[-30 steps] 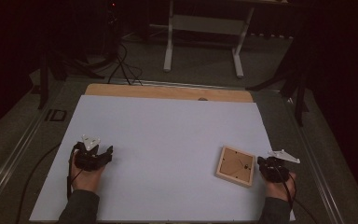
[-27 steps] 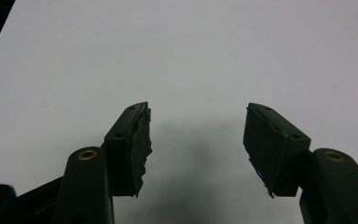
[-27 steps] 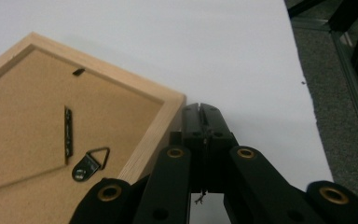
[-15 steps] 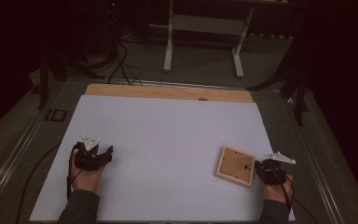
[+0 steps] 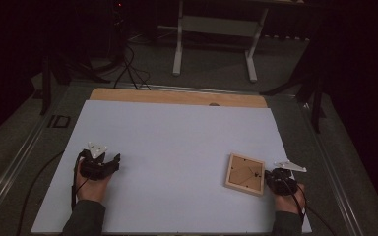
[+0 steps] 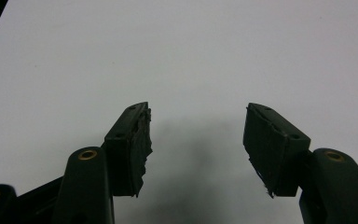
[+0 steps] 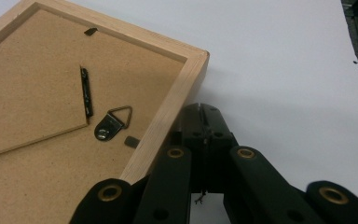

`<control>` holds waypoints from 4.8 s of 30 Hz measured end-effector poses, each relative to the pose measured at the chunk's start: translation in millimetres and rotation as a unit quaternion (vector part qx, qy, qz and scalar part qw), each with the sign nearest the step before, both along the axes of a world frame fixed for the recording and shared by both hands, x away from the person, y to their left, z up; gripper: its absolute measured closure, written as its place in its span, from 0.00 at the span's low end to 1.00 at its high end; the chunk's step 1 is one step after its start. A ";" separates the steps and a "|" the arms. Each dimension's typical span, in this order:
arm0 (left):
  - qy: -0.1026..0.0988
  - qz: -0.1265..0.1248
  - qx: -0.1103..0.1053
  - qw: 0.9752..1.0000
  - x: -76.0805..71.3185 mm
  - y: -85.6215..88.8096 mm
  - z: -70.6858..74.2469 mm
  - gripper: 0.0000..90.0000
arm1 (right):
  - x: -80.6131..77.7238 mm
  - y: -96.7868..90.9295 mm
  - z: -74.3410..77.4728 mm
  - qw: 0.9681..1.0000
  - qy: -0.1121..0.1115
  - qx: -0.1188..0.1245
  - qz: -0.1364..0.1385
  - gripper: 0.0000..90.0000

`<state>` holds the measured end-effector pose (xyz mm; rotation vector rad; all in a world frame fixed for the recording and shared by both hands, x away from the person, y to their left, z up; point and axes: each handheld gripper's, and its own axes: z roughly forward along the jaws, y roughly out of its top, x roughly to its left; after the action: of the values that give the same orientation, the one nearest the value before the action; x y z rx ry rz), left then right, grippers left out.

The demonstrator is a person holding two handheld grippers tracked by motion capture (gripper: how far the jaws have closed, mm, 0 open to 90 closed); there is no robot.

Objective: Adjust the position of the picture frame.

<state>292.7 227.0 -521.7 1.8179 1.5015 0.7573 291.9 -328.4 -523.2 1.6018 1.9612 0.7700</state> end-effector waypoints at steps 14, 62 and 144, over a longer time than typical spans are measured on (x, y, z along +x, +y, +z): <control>-0.001 0.000 -0.002 1.000 -0.6 0.1 0.9 0.46 | -7.5 11.0 0.0 1.000 0.007 -0.001 0.021 0.99; 0.001 -0.008 0.003 1.000 0.5 -3.2 -0.2 0.46 | -9.6 49.2 -1.5 0.996 0.014 -0.013 0.088 0.99; 0.003 -0.048 0.042 0.998 -2.3 -21.5 -1.9 0.47 | 0.2 105.3 -1.8 0.985 0.008 -0.035 0.168 0.99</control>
<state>290.5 205.5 -523.6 1.9414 1.3940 0.7775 292.1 -223.0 -525.0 1.2542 2.2760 0.8060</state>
